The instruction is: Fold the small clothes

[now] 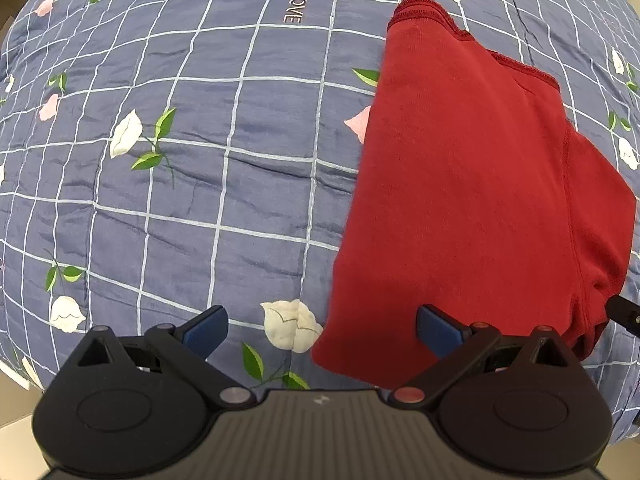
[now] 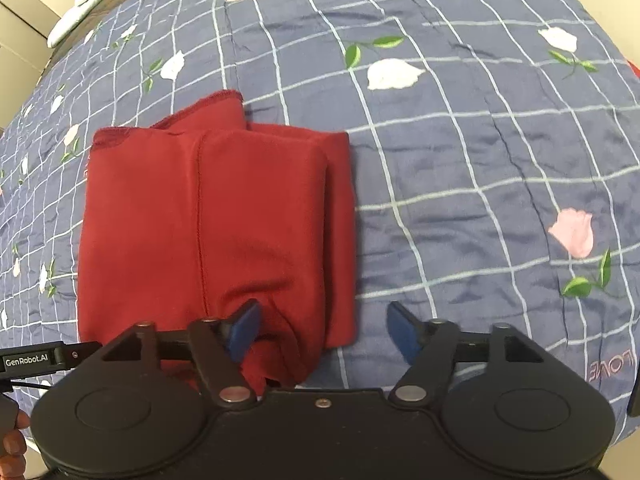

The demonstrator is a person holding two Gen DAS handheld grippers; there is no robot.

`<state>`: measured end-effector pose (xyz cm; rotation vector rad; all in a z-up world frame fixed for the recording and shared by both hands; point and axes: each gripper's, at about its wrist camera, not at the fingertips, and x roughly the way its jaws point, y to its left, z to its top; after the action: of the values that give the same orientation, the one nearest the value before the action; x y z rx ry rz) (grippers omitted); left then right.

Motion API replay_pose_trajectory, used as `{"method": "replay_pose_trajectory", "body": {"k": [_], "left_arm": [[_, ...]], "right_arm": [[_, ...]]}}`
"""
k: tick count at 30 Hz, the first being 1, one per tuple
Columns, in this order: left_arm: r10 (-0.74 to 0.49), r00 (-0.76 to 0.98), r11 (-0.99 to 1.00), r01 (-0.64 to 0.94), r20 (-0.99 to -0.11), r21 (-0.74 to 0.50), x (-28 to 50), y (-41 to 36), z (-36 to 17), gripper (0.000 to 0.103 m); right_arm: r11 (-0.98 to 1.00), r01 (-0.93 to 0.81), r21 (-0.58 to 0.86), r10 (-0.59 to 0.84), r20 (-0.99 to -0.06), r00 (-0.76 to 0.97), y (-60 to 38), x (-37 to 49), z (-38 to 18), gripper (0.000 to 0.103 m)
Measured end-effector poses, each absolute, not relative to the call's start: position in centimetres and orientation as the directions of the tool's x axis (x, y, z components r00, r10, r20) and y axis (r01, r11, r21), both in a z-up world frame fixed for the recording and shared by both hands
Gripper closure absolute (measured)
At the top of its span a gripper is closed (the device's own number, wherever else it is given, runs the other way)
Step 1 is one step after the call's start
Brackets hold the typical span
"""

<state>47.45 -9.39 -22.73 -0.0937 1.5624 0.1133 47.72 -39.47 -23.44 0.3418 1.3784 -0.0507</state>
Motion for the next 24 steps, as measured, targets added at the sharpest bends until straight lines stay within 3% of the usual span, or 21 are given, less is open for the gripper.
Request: {"method": "replay_pose_trajectory", "body": {"k": [4, 8, 17, 24], "left_arm": [[0.012, -0.003, 0.991, -0.134, -1.0, 0.012, 47.4, -9.4, -22.8, 0.001], [0.014, -0.009, 0.991, -0.131, -1.0, 0.015, 47.4, -9.5, -22.9, 0.001], [0.007, -0.008, 0.992, -0.124, -1.0, 0.007, 47.8, -9.5, -22.8, 0.001], [-0.062, 0.076, 0.987, -0.14, -0.995, -0.072, 49.0, -9.2, -21.8, 0.001]], "right_arm": [[0.937, 0.271, 0.221, 0.181, -0.969, 0.168, -40.1, 47.4, -24.0, 0.005], [0.925, 0.307, 0.224, 0.194, -0.973, 0.128, -40.6, 46.8, -24.8, 0.001], [0.927, 0.309, 0.213, 0.193, -0.977, 0.094, -40.6, 46.2, -25.6, 0.001], [0.932, 0.269, 0.242, 0.21, -0.967, 0.142, -40.1, 48.0, -24.9, 0.001]]}}
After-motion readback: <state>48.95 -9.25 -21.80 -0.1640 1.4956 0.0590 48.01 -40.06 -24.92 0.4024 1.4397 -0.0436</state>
